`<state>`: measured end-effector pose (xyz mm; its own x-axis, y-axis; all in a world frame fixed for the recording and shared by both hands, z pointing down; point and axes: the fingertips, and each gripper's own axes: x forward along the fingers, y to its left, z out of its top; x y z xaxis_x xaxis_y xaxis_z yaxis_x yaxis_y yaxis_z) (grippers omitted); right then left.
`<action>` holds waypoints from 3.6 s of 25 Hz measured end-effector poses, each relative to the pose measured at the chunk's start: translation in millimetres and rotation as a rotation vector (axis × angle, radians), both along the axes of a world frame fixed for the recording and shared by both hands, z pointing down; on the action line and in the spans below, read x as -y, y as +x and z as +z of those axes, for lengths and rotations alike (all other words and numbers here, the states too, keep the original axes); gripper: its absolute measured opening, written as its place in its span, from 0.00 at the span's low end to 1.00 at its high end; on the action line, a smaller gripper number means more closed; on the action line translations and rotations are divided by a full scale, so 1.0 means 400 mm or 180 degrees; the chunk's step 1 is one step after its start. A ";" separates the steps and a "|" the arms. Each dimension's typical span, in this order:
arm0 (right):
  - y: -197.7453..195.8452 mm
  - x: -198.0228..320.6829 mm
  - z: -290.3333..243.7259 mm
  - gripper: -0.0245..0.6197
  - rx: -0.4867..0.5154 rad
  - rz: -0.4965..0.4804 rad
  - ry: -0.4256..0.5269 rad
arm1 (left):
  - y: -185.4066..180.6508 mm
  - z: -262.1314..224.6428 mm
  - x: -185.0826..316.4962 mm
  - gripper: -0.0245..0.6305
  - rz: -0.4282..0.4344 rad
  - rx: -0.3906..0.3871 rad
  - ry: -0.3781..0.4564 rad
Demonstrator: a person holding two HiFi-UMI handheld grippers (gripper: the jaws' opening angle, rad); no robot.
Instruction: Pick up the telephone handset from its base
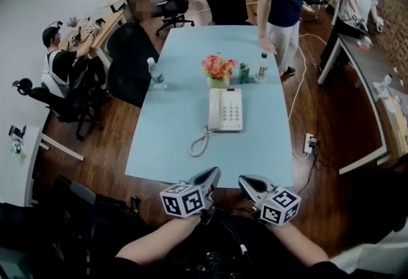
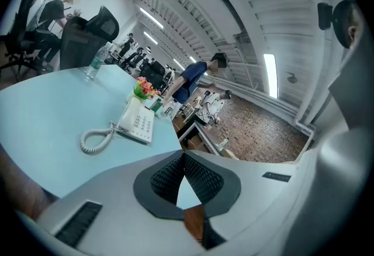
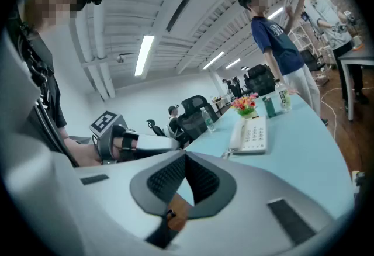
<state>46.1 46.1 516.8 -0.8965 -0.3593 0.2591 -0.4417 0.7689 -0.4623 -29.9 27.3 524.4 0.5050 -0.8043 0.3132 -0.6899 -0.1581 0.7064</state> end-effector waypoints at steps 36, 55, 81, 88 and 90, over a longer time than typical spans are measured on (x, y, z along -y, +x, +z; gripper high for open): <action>-0.138 0.462 -0.107 0.06 0.0043 -0.0079 -0.0045 | -0.300 0.287 0.796 0.42 -0.0188 0.2029 -0.0585; -0.018 0.465 -0.035 0.06 0.0171 0.0394 -0.0248 | -0.295 0.378 0.884 0.41 -0.0237 0.2053 -0.0882; -0.224 0.402 -0.027 0.06 0.0165 0.0165 -0.0275 | -0.469 -0.081 0.252 0.40 -0.0362 -0.0111 0.0498; -0.255 0.373 -0.010 0.06 0.0007 0.0083 -0.0166 | -0.506 -0.077 0.230 0.40 -0.0451 -0.0231 0.0526; -0.261 0.355 -0.005 0.06 -0.0054 0.0072 -0.0138 | -0.501 -0.082 0.230 0.40 -0.0400 -0.0236 0.0524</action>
<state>-58.5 -95.8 514.6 -0.8837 -0.3674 0.2899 -0.4667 0.7380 -0.4875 -230.5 -64.7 491.6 0.4143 -0.8996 0.1382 -0.6586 -0.1915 0.7277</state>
